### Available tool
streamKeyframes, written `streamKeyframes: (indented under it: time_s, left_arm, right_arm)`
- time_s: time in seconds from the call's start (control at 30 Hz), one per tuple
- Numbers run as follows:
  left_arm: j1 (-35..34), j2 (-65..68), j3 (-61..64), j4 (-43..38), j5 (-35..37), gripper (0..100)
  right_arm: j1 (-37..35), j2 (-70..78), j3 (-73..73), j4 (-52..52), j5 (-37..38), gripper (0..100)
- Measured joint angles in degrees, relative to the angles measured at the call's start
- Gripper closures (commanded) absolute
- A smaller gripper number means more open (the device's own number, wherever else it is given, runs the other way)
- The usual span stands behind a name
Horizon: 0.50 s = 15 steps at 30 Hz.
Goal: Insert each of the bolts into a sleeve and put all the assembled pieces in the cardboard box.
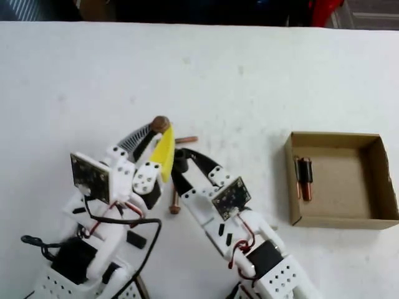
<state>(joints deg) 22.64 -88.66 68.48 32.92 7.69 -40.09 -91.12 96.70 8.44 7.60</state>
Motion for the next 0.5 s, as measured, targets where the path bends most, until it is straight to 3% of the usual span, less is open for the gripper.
streamKeyframes:
  time_s: [0.17,0.5]
  left_arm:
    - [0.09,0.0,0.0,0.0,0.18,98]
    - [0.09,0.0,0.0,2.81,4.57,98]
  right_arm:
    - [0.0,0.0,0.0,0.0,4.75,98.1]
    - [0.0,0.0,0.0,0.0,4.84,98.1]
